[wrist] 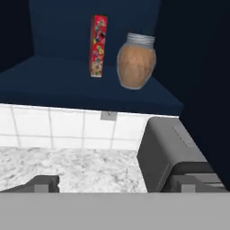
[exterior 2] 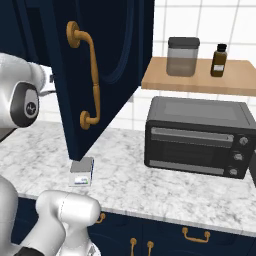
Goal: Pick the honey bottle and place it on the digital scale for weighing, and close the cabinet.
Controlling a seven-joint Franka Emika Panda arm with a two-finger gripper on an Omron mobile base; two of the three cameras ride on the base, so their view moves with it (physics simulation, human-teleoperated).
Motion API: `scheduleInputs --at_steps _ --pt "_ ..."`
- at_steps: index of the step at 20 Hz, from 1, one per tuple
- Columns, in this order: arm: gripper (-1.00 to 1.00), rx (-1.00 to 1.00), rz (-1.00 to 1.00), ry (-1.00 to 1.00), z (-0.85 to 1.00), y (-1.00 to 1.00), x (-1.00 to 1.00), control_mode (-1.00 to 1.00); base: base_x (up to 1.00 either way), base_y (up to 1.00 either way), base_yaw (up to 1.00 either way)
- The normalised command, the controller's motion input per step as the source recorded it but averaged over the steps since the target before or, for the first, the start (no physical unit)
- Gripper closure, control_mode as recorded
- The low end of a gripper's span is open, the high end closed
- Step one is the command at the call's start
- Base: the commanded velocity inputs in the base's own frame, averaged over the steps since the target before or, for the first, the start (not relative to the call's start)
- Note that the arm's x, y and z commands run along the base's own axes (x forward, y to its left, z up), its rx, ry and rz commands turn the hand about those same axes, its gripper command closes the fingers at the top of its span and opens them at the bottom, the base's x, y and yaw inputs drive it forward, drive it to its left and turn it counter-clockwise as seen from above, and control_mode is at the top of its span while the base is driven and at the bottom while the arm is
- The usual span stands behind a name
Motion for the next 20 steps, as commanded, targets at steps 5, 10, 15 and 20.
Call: scheduleInputs --at_steps 5,10,15,20 --pt "-1.00 0.00 -0.12 -0.52 0.72 0.00 -0.04 -1.00 0.00 0.00 0.00" --pt "-1.00 0.00 -0.03 -0.18 0.52 0.00 0.00 -1.00 0.00 0.00 0.00" --pt "-1.00 0.00 0.00 -0.05 0.42 -0.02 0.01 -1.00 0.00 0.00 0.00" --pt "-1.00 0.00 -0.05 0.00 0.15 -0.02 0.23 -1.00 0.00 0.00 0.00"
